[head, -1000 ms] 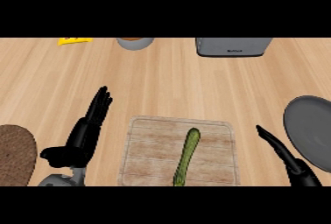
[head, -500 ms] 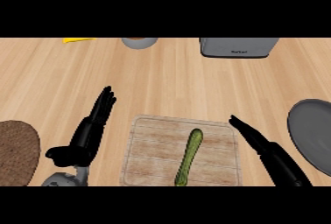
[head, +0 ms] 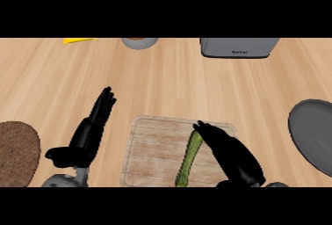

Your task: Pick the squash from the cutting board and place it in the pan

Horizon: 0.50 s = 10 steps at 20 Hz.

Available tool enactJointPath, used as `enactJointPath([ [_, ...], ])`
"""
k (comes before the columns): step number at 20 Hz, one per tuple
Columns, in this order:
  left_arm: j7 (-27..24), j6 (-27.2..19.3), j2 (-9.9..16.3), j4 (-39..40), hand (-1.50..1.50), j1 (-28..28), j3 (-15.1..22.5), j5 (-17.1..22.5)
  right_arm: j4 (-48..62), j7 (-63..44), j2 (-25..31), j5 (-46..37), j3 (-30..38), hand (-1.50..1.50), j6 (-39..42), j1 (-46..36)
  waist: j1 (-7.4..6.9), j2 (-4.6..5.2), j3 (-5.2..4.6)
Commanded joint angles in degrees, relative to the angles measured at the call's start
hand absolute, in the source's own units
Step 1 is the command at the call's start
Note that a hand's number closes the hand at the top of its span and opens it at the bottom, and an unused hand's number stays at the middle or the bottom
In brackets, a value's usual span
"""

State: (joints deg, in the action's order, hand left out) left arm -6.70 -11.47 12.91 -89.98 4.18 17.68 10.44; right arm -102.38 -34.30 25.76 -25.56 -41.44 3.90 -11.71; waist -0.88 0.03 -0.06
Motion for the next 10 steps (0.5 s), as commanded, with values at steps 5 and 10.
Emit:
enactJointPath([
  [5,4.31,-0.63,-3.01,-3.59,0.0,-0.08,-0.26,-3.41,5.52,-5.1,-10.53,-6.34,0.0,-1.5,5.57,-1.06,0.77,-0.07,0.06],
  [10,0.23,4.1,-2.03,0.23,0.0,-0.91,-5.48,-2.37,4.67,-2.7,-11.27,-10.21,1.16,-1.5,5.85,4.43,0.91,-0.07,0.05],
])
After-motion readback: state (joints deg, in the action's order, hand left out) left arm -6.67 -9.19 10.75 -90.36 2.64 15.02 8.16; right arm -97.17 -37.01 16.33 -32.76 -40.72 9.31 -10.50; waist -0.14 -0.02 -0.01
